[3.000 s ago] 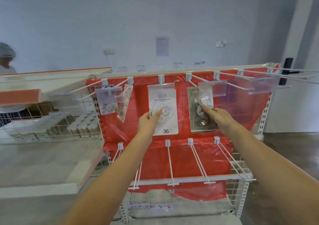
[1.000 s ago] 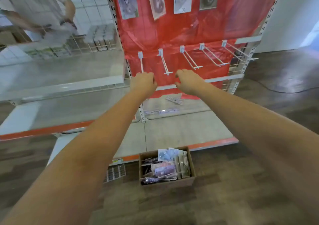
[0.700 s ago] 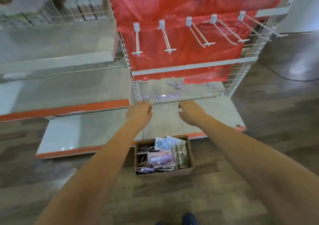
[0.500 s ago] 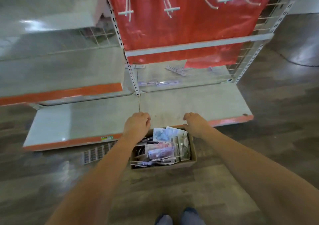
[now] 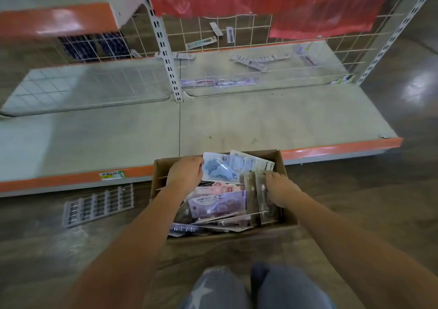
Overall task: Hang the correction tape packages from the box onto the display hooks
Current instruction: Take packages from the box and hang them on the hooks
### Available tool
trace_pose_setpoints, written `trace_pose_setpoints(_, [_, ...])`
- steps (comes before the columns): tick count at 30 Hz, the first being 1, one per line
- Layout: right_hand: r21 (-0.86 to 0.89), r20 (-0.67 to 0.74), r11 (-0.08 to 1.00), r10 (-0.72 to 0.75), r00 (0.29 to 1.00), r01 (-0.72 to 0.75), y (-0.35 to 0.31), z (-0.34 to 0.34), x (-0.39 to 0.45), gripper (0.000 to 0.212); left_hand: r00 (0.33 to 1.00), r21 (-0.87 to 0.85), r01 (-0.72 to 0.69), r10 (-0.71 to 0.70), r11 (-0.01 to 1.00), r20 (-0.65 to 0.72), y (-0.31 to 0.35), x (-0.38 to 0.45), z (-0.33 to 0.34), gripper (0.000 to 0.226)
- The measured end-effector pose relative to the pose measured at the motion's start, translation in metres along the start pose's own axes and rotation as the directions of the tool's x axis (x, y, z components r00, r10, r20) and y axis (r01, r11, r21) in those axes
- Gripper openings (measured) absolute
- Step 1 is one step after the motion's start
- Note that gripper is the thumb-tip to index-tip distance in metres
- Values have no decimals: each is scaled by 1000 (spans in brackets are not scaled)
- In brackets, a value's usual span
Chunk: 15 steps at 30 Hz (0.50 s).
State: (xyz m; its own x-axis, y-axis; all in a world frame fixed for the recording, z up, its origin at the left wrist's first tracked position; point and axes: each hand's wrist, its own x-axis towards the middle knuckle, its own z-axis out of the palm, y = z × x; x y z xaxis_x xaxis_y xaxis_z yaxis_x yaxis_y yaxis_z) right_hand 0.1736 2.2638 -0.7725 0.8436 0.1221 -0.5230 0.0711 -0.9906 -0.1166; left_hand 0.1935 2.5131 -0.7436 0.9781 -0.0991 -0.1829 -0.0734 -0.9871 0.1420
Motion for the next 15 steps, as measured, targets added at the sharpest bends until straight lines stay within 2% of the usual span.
trace_pose_setpoints(3, [-54, -94, 997, -52, 994, 47, 10, 21, 25, 54, 994, 32, -99, 101, 995, -44, 4, 22, 24, 34])
trace_pose_setpoints(10, [-153, -175, 987, -82, 981, 55, 17, 35, 54, 52, 968, 181, -249, 252, 951, 11, 28, 57, 53, 52])
trace_pose_setpoints(13, [-141, -208, 989, -77, 975, 48, 18, 34, 52, 53, 955, 231, -297, 286, 927, 79, 36, 54, 58, 56])
trace_pose_setpoints(15, [-99, -201, 994, -62, 978, 43, 21, 27, 51, 57, 955, 257, -298, 288, 919, 75, 37, 50, 58, 57])
